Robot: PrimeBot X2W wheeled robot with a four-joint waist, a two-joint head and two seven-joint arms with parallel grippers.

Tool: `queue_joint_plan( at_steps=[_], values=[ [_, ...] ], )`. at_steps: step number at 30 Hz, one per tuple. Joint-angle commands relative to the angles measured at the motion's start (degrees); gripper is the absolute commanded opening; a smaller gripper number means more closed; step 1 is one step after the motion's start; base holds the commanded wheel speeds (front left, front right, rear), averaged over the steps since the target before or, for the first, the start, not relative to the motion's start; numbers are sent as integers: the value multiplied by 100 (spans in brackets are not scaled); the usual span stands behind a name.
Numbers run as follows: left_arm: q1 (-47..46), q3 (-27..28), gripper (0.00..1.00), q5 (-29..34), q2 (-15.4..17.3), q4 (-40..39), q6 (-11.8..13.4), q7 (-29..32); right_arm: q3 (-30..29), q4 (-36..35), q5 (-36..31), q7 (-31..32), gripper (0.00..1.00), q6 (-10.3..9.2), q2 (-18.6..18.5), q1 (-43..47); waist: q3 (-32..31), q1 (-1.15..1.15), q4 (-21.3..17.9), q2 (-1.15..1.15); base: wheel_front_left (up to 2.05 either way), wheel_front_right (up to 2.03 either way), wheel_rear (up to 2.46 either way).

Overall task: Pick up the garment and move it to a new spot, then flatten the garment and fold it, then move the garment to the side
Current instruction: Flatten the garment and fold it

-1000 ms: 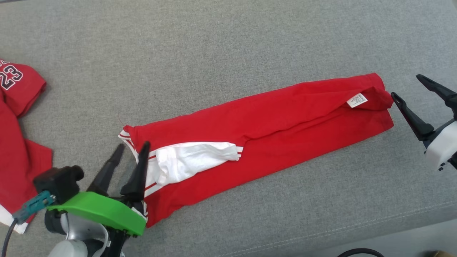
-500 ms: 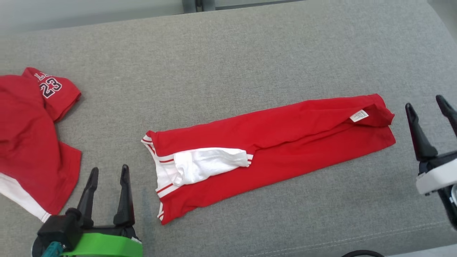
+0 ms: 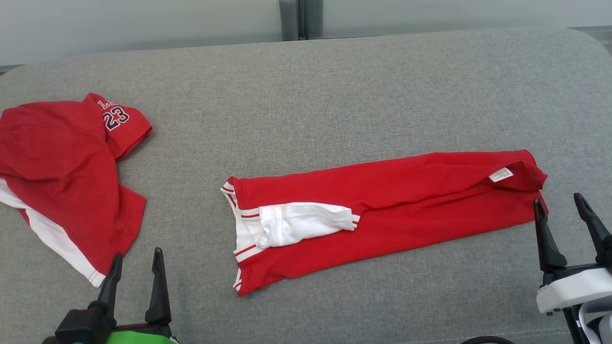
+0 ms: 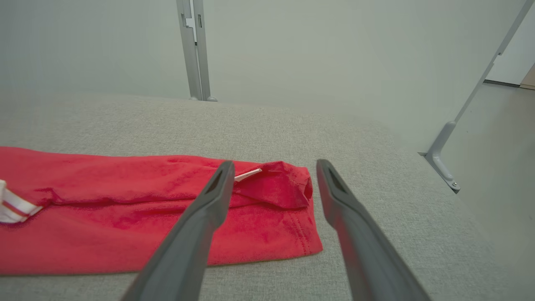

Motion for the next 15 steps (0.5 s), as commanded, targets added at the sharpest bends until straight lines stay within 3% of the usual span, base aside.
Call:
queue_joint_plan(
  at_steps=[1, 10, 15],
  values=[
    [96, 121, 100, 119, -90, 18, -93, -14, -80, 20, -76, -14, 100, -9, 7, -15, -54, 0, 32, 0, 0, 0, 0],
    [231, 623, 100, 521, -459, -9, -457, -15, -319, 186, -33, -14, 100, -10, 74, -204, -75, 0, -45, 0, 0, 0, 0],
    [154, 687, 100, 604, -529, -7, -549, -15, -261, 665, 90, -14, 100, -9, -121, -578, 55, 0, -86, 0, 0, 0, 0]
  ],
)
